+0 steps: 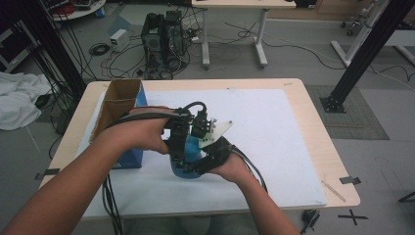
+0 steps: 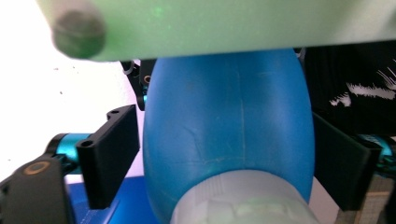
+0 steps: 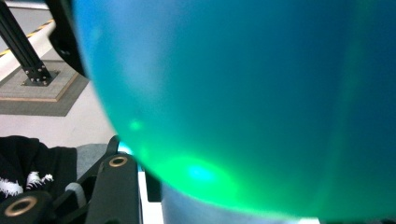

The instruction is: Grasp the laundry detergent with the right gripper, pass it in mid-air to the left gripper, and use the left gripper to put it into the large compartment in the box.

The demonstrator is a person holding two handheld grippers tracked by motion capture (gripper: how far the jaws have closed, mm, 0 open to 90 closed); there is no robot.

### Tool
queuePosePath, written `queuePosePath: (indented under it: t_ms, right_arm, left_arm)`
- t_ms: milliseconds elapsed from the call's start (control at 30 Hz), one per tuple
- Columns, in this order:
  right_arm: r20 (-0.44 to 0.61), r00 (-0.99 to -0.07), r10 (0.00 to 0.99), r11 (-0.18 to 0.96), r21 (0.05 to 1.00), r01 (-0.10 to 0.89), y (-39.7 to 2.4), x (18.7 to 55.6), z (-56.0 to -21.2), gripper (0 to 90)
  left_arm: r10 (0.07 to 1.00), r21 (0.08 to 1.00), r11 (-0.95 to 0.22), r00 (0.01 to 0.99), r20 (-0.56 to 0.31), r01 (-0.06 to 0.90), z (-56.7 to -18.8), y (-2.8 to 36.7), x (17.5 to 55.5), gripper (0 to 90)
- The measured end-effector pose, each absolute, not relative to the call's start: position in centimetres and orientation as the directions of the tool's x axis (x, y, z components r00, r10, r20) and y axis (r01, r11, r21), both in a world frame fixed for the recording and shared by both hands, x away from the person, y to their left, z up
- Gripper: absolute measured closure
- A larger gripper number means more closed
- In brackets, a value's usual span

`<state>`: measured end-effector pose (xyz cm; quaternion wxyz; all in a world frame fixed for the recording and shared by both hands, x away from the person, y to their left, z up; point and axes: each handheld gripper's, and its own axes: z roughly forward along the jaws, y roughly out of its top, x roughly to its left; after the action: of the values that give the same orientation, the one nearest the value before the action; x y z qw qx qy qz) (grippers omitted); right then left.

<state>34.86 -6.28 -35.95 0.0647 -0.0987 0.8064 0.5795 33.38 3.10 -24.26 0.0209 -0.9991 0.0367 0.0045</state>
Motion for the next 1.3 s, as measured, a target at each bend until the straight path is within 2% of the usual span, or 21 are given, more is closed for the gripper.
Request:
queuePosePath:
  t_ms: [33,267,333,600,633,733,800,933,1000,1033,1067,1133,1300]
  right_arm:
    - [-0.260,-0.961,-0.098,0.281,0.919,-0.277,-6.08,35.12,-35.92,45.7]
    - [-0.258,-0.961,-0.100,0.283,0.919,-0.276,-6.13,35.15,-35.87,45.7]
    - [-0.213,-0.974,-0.081,0.310,0.923,-0.228,-6.33,34.82,-35.85,45.7]
    - [-0.246,-0.965,-0.096,0.290,0.920,-0.264,-6.07,35.03,-35.81,45.7]
    - [-0.218,-0.972,-0.087,0.308,0.922,-0.234,-6.19,34.83,-35.80,45.7]
    - [-0.266,-0.958,-0.107,0.280,0.917,-0.285,-5.88,35.11,-35.77,45.7]
    - [-0.232,-0.968,-0.096,0.302,0.920,-0.250,-6.06,34.93,-35.79,45.7]
    - [-0.235,-0.967,-0.096,0.295,0.921,-0.254,-5.98,34.95,-35.82,45.7]
    - [-0.281,-0.953,-0.112,0.265,0.916,-0.301,-5.70,35.20,-35.80,45.7]
    - [-0.169,-0.983,-0.078,0.338,0.923,-0.186,-6.24,34.43,-35.85,45.7]
    - [-0.234,-0.967,-0.098,0.295,0.921,-0.253,-5.87,34.87,-35.87,45.7]
    - [-0.265,-0.958,-0.110,0.282,0.916,-0.286,-5.70,35.10,-35.84,45.7]
    - [-0.231,-0.968,-0.097,0.301,0.921,-0.249,-5.85,34.78,-35.84,45.7]
  left_arm:
    - [-0.073,-0.037,-0.997,0.997,-0.012,-0.073,-24.24,3.12,33.39,17.0]
    - [-0.068,-0.034,-0.997,0.998,-0.011,-0.069,-24.12,3.09,33.33,21.3]
    - [-0.070,-0.034,-0.997,0.997,-0.012,-0.070,-24.14,3.08,33.35,21.3]
    - [-0.083,-0.043,-0.996,0.997,-0.009,-0.083,-24.03,3.14,33.36,24.5]
    - [-0.074,-0.037,-0.997,0.997,-0.007,-0.074,-24.09,3.16,33.32,24.6]
    - [-0.072,-0.041,-0.997,0.997,-0.006,-0.072,-24.10,3.16,33.32,24.6]
    - [-0.076,-0.043,-0.996,0.997,-0.004,-0.076,-24.14,3.15,33.31,24.6]
    - [-0.073,-0.043,-0.996,0.997,-0.006,-0.073,-24.12,3.18,33.25,27.8]
    - [-0.073,-0.044,-0.996,0.997,-0.012,-0.074,-24.14,3.18,33.24,28.9]
    - [-0.072,-0.042,-0.997,0.997,-0.016,-0.072,-24.16,3.17,33.25,28.9]
    - [-0.075,-0.043,-0.996,0.997,-0.013,-0.076,-24.14,3.14,33.24,28.9]
    - [-0.086,-0.047,-0.995,0.996,-0.016,-0.087,-24.06,3.07,33.23,28.9]
    - [-0.083,-0.059,-0.995,0.996,-0.024,-0.085,-24.30,3.01,33.15,32.1]
